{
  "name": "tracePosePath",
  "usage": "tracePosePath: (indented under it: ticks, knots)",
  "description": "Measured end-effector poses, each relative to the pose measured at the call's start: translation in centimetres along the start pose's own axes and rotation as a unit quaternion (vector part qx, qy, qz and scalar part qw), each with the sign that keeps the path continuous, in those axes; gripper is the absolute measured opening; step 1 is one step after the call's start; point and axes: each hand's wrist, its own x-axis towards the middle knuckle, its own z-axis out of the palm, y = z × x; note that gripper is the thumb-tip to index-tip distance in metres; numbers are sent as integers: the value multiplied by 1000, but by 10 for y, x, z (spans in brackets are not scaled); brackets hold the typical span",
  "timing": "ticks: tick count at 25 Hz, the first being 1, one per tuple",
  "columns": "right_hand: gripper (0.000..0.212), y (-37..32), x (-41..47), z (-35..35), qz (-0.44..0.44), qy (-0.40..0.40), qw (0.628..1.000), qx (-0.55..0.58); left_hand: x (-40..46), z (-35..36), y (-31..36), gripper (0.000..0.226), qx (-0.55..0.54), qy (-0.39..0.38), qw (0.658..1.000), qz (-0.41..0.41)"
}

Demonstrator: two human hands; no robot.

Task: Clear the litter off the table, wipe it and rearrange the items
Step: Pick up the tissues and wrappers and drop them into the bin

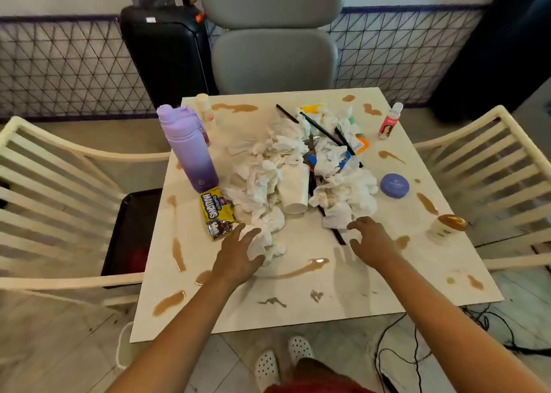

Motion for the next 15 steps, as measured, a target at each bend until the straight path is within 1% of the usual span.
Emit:
tracePosePath:
  ticks: [3,5,6,8,10,12,15]
  knots:
    - [42,-4,17,3,-50,2,993,-105,2,10,-5,66,37,-12,999,-26]
    - [46,-9,33,8,-79,-6,986,-145,4,16,-5,67,15,-13,998,-51]
    - [48,-8,41,14,-76,-16,986,-148,5,20,-6,70,13,-10,998,-58]
    - [51,-5,57,24,-41,-48,990,-127,10,24,-8,69,20,-17,997,-73]
    - [42,1,67,37,-19,-71,994,-77,15,27,-11,60,33,-19,996,-83]
    - [31,6,72,46,-28,-46,998,-35,18,30,-12,48,52,-1,995,-82]
    - [29,10,75,50,-37,-3,999,13,24,30,-14,38,63,6,995,-77]
